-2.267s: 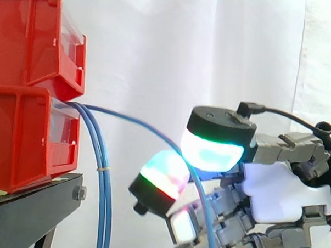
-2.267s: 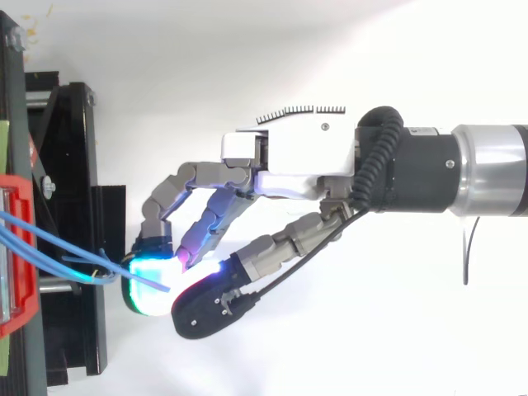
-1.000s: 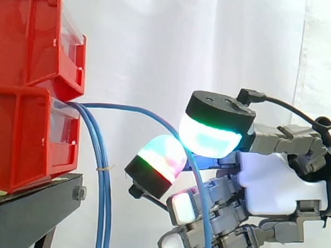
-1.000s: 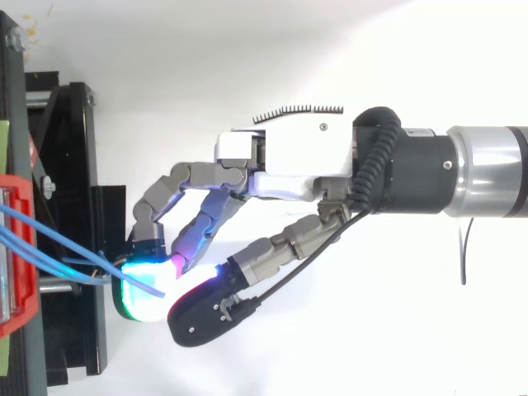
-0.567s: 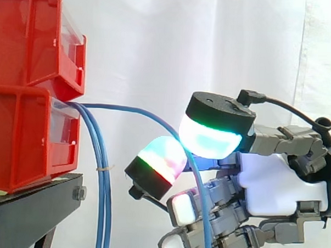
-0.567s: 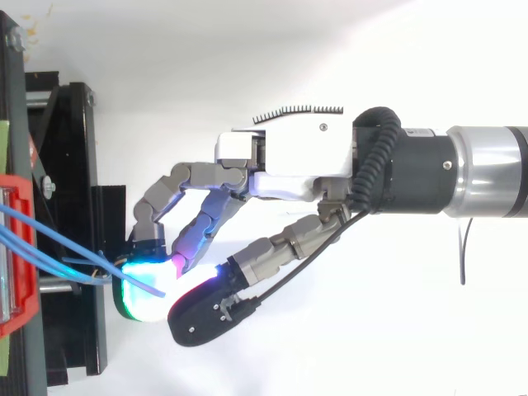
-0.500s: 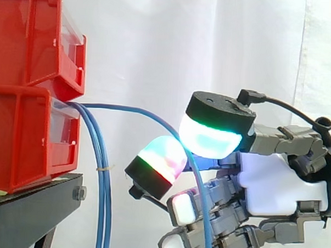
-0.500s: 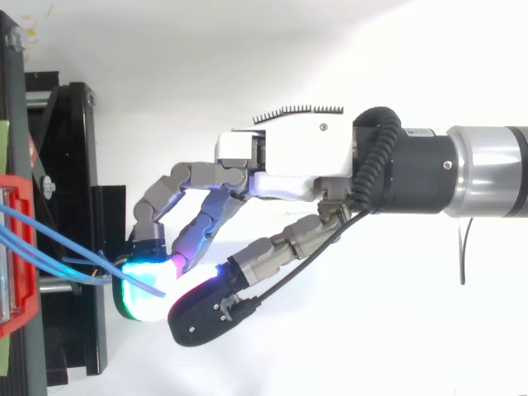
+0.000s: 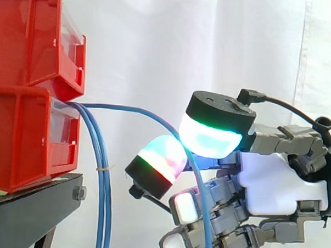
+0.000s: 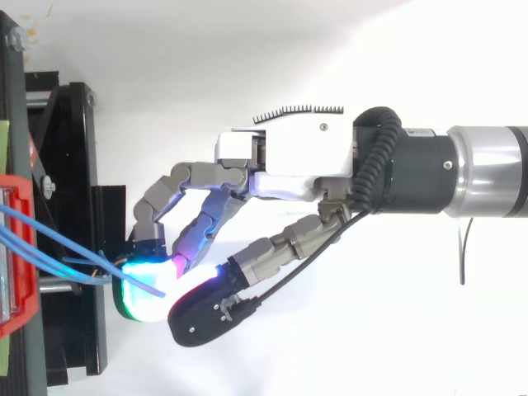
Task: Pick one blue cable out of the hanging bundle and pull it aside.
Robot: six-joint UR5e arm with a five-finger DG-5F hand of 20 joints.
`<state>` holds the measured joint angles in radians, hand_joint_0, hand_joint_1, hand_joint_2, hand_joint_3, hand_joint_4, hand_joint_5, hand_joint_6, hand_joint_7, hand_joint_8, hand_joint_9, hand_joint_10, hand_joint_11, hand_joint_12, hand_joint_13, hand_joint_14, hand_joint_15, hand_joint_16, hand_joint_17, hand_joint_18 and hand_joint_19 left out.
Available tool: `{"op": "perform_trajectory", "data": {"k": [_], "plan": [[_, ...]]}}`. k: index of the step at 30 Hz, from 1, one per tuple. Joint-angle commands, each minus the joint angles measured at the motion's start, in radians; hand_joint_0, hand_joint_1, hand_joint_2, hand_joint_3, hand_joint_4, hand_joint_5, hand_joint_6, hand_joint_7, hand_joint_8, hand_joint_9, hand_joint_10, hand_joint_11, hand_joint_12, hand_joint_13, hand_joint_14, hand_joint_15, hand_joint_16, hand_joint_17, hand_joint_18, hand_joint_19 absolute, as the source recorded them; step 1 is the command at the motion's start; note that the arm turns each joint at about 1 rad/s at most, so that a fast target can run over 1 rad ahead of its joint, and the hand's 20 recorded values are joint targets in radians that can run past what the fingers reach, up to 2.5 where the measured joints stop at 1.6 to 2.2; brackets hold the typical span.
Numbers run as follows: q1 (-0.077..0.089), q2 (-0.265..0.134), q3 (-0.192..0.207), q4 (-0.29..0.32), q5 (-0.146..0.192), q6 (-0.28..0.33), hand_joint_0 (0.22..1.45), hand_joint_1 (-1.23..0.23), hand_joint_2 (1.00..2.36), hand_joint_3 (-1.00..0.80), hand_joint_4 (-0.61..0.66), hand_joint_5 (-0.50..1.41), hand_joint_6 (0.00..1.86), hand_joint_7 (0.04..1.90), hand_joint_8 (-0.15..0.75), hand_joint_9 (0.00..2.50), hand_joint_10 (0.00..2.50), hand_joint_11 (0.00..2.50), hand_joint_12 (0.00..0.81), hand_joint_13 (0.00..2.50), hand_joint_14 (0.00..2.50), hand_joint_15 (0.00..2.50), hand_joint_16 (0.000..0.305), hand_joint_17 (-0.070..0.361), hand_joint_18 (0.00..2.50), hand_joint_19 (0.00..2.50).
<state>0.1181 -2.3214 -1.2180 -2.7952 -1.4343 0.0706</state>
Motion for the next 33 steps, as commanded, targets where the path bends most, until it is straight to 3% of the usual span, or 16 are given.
{"op": "perform_trajectory", "data": {"k": [1, 33], "plan": [[0.0, -0.001, 0.0, -0.001, 0.0, 0.0, 0.58, -0.81, 1.01, 0.0, -0.08, -0.09, 0.92, 0.96, 0.259, 1.04, 0.01, 0.45, 0.388, 0.83, 0.02, 0.49, 0.055, 0.123, 0.69, 0.47], [0.0, -0.001, -0.002, -0.001, 0.0, 0.0, 0.57, -0.81, 1.0, 0.0, -0.07, -0.08, 0.92, 0.93, 0.275, 1.15, 0.02, 0.52, 0.392, 0.92, 0.02, 0.53, 0.055, 0.123, 0.8, 0.49]]}}
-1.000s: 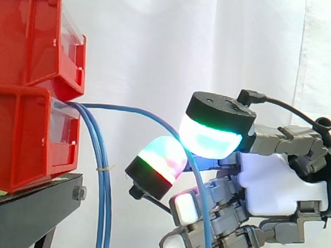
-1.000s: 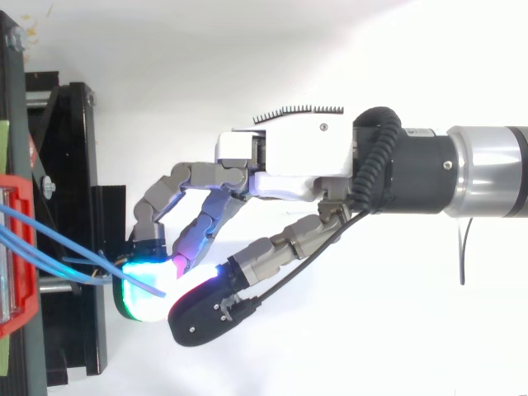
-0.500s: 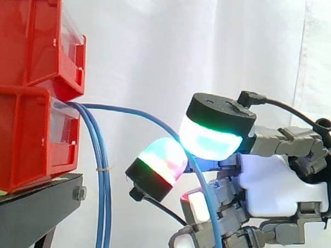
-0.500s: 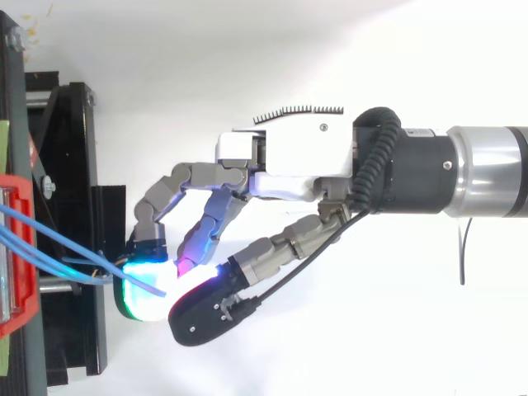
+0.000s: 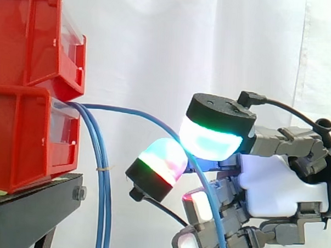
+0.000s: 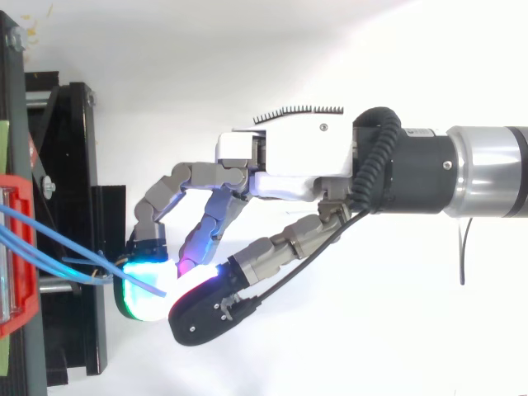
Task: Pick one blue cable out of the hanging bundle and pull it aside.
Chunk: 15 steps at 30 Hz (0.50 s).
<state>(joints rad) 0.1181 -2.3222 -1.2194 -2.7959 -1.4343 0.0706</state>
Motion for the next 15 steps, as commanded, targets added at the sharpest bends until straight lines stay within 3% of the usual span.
{"op": "perform_trajectory", "data": {"k": [1, 15], "plan": [[0.0, 0.0, 0.0, -0.001, 0.0, 0.0, 0.57, -0.81, 1.0, 0.0, -0.07, -0.08, 0.91, 0.94, 0.277, 1.15, 0.01, 0.53, 0.391, 0.92, 0.02, 0.53, 0.055, 0.123, 0.8, 0.49], [0.0, 0.0, 0.0, -0.001, 0.0, 0.0, 0.57, -0.81, 1.0, 0.0, -0.07, -0.08, 0.91, 0.94, 0.277, 1.16, 0.01, 0.53, 0.393, 0.93, 0.02, 0.54, 0.055, 0.124, 0.82, 0.5]]}}
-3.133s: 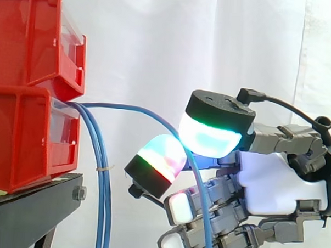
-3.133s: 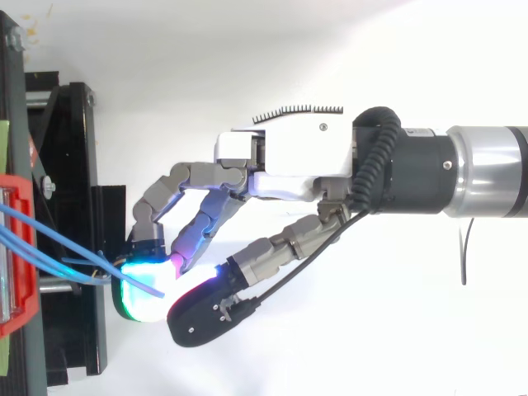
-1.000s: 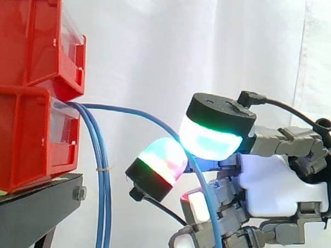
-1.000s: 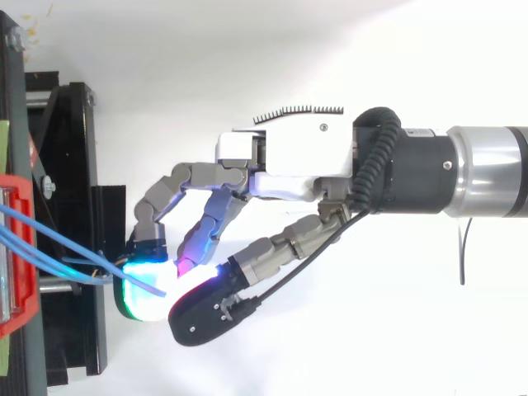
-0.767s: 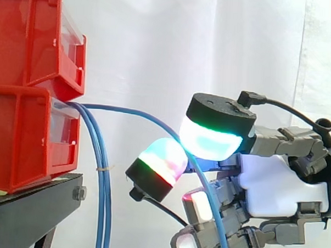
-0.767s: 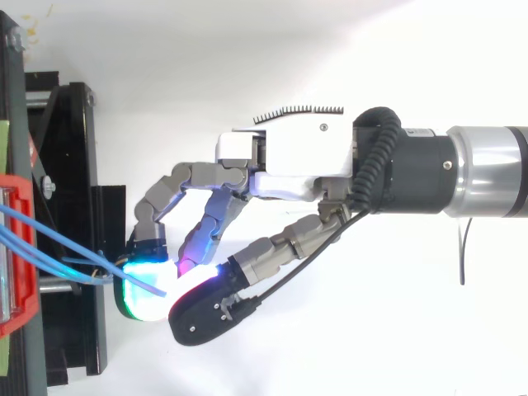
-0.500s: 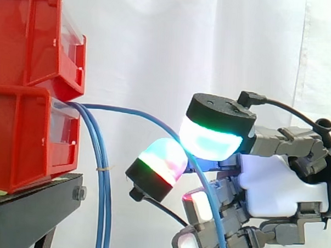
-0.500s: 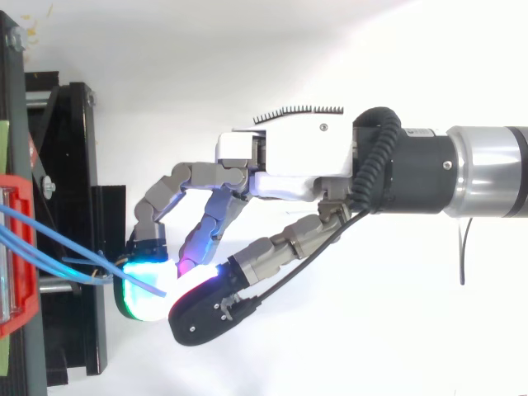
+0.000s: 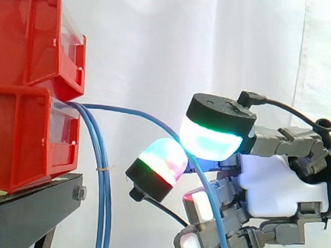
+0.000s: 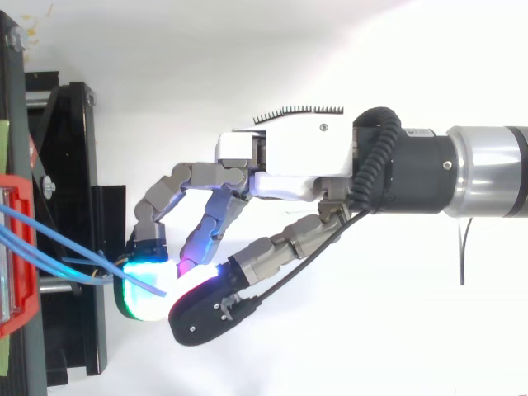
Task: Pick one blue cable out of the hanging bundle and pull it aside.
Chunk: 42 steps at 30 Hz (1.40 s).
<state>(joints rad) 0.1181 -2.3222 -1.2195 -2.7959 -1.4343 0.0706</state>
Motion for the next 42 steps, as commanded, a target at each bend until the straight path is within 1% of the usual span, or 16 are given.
{"op": "perform_trajectory", "data": {"k": [1, 42], "plan": [[0.0, 0.001, 0.0, -0.001, 0.0, 0.0, 0.57, -0.81, 1.0, 0.0, -0.07, -0.08, 0.91, 0.93, 0.28, 1.16, 0.01, 0.54, 0.396, 0.93, 0.02, 0.54, 0.055, 0.124, 0.82, 0.49], [0.0, 0.0, -0.002, 0.001, 0.0, 0.0, 0.57, -0.81, 1.0, 0.0, -0.07, -0.08, 0.91, 0.93, 0.278, 1.17, 0.01, 0.55, 0.396, 0.95, 0.02, 0.57, 0.056, 0.127, 0.86, 0.53]]}}
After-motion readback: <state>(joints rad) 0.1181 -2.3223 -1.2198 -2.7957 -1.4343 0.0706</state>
